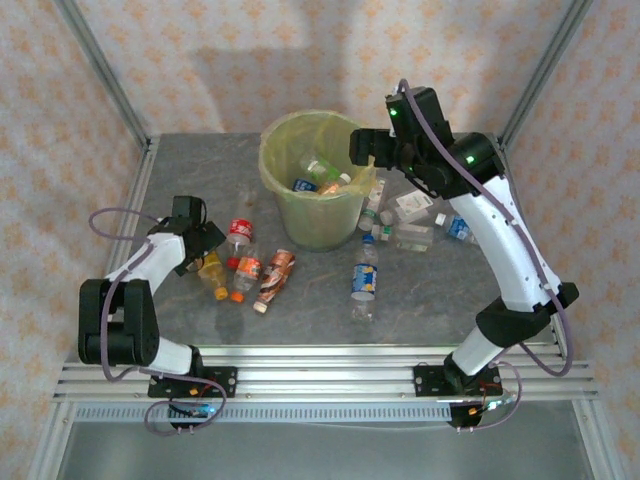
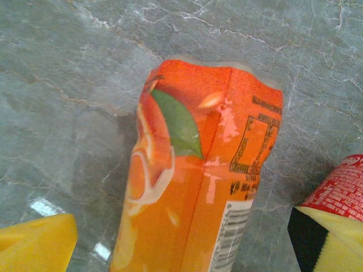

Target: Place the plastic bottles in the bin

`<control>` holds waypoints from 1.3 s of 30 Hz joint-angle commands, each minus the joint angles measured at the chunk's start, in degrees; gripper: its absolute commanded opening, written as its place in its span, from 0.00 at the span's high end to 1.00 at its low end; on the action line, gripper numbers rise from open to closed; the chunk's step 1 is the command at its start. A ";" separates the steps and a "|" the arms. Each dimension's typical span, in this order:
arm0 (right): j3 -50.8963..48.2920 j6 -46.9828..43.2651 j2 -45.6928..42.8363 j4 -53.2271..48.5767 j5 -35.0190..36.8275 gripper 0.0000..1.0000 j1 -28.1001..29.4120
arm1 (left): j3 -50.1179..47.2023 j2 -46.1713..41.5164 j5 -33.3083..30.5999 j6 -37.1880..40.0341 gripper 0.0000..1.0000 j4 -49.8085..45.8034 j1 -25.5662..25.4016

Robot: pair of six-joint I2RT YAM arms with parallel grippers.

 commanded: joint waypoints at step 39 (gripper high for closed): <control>-7.12 4.27 -4.35 7.31 2.19 0.01 0.07 | 9.84 -18.46 -8.31 6.16 0.48 -3.69 0.73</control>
